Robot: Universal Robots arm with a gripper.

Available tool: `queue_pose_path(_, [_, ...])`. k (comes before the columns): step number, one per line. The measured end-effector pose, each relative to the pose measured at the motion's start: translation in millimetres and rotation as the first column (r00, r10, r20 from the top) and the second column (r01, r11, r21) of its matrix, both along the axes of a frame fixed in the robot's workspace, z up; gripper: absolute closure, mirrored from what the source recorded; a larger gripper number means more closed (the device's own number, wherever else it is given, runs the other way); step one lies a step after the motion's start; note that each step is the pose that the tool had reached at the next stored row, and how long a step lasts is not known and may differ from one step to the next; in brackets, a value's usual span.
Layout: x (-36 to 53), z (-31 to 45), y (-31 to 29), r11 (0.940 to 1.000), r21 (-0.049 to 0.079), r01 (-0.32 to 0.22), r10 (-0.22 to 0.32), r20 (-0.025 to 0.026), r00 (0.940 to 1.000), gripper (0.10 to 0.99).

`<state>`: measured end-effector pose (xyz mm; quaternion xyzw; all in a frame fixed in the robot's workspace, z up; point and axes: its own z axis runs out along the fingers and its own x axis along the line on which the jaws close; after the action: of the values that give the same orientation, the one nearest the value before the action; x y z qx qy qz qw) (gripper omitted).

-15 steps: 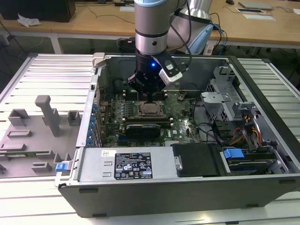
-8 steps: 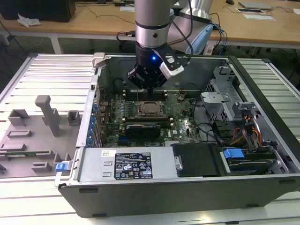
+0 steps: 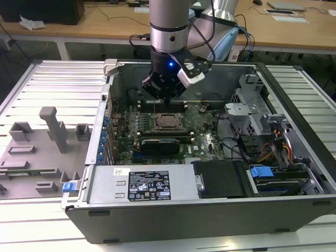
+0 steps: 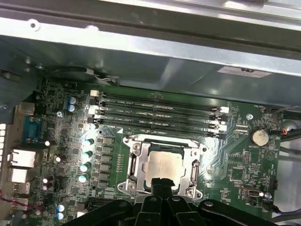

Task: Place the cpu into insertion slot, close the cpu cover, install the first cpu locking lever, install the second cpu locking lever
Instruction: 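Install the first cpu locking lever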

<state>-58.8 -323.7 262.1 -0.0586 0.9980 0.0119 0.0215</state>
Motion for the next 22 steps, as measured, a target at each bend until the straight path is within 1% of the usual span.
queue_pose_path(2, [-3.7,0.0,0.9,1.0,0.0,0.0,0.0,0.0001,1.0,0.98])
queue_pose_path(3, [-7.7,-0.1,1.7,1.0,0.0,0.0,0.0,0.0001,1.0,0.98])
queue_pose_path(12, [-20.7,-0.1,4.2,1.0,0.0,0.0,0.0,0.0,1.0,0.98])
queue_pose_path(22, [-34.3,-0.1,5.3,1.0,0.0,0.0,0.0,0.0,1.0,0.98])
